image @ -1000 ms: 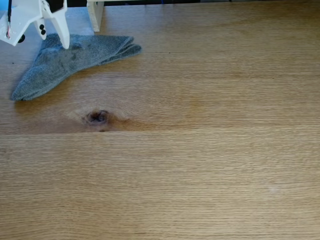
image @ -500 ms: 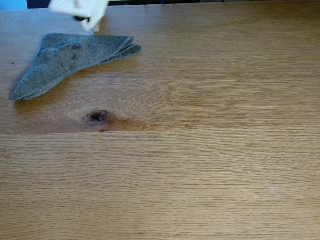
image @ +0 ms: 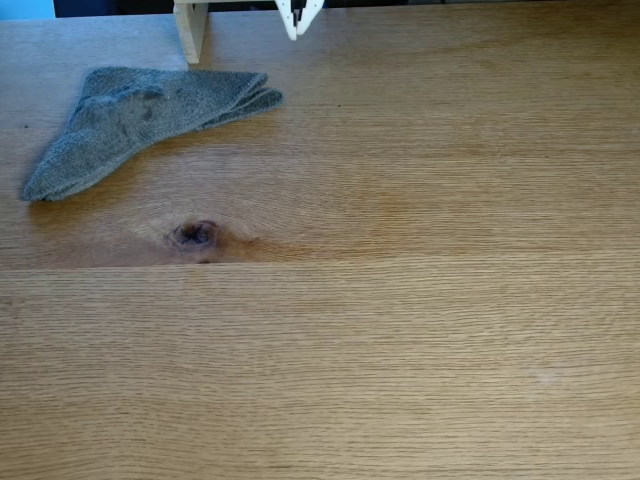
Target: Clean the area in front of the robot
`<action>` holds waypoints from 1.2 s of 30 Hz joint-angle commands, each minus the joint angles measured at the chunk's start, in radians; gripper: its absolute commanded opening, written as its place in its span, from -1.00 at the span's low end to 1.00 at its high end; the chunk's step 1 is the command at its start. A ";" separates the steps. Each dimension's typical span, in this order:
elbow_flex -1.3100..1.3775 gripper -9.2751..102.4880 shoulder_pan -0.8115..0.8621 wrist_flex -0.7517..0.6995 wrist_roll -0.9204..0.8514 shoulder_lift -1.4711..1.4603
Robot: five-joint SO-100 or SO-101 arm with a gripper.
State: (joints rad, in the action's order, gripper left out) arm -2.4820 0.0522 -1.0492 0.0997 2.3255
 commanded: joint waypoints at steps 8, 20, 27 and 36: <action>-0.468 -0.84 -0.066 0.051 0.014 0.655; -0.844 -0.84 -0.086 -0.118 0.003 0.887; -0.882 -0.84 -0.137 -0.164 -0.003 0.887; -0.882 -0.84 -0.147 -0.215 -0.037 0.979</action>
State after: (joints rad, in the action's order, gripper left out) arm -3.2428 -0.0859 -1.2625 0.0736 3.2889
